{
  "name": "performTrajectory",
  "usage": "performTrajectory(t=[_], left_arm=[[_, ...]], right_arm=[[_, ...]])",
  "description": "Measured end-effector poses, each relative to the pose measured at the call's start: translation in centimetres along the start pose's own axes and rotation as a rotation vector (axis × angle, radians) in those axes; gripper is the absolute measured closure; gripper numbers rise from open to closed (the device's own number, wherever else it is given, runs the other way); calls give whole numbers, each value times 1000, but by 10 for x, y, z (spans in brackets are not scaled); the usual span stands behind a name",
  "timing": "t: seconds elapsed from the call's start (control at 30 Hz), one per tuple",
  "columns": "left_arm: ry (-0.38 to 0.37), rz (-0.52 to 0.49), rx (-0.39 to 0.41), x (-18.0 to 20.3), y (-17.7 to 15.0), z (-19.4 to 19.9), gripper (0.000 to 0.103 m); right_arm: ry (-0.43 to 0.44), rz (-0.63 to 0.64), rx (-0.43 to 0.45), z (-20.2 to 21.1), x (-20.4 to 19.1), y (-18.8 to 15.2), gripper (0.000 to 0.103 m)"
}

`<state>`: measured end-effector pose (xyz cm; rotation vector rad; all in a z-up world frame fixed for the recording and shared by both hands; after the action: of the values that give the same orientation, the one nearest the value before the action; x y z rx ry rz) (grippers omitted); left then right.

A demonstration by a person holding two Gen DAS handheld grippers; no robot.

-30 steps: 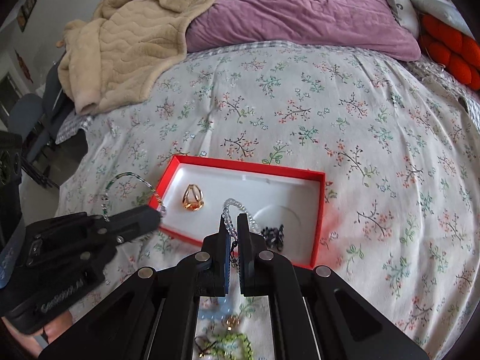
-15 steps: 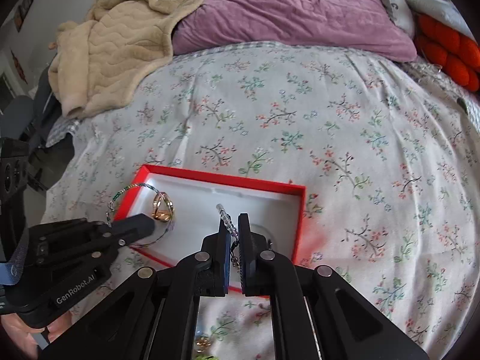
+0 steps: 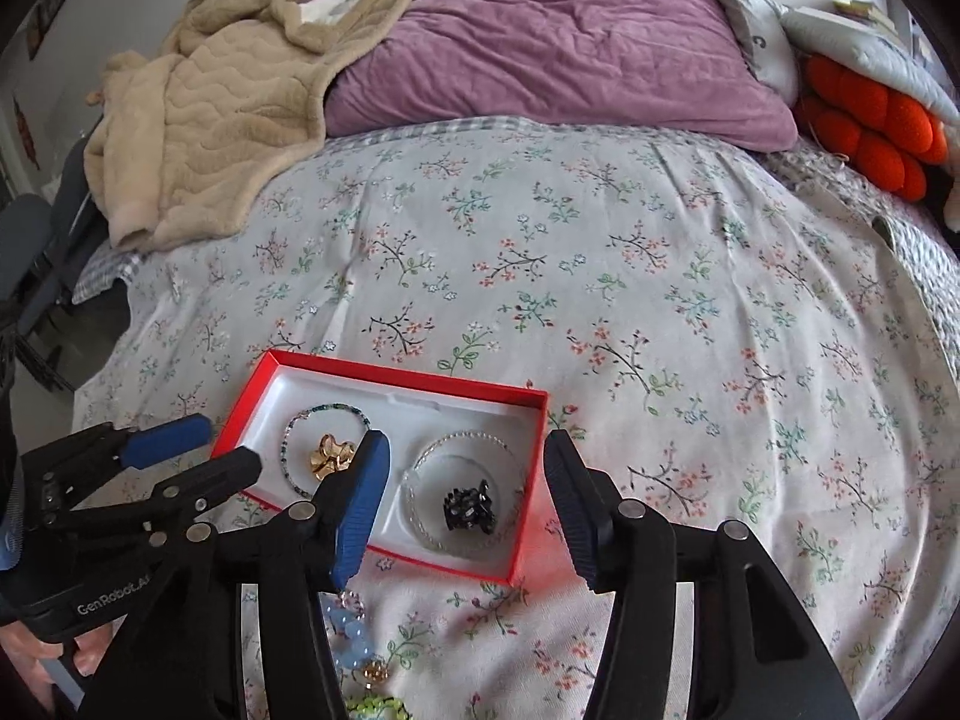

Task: Organize jewelry
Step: 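Open the right gripper into the box while the left gripper releases the seed-bead bracelet, then move the left gripper to the light-blue bead bracelet and close on it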

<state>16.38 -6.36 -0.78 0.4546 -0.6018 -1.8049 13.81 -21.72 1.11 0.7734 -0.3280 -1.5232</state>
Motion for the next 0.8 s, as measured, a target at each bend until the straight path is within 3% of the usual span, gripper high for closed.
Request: performTrajectory(t=[0.33, 0.6, 0.73, 0.8], left_arm=[[81, 16, -42, -13, -23, 22, 20], [87, 84, -132, -22, -49, 30, 16], [85, 107, -172, -25, -57, 36, 14], [78, 113, -182, -24, -62, 35, 13]], right_arm=[[-3, -68, -25, 33, 3, -17, 36], [-49, -136, -67, 61, 0, -44, 33], [-41, -160, -42, 71, 3, -62, 20], [-46, -173, -63, 65, 9, -73, 20]])
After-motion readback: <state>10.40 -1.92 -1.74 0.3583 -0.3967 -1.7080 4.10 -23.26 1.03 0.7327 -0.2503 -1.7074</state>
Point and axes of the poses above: each gripper's, at about its wrist camera, not at the fingertips, and z roughly against the way its jaws point, x to its right, y to its top, the point moved 5 cm from there along -z, roughly the way its jaws point, and after that the axes turned 10 degrees about y, right-handed, at the moved point
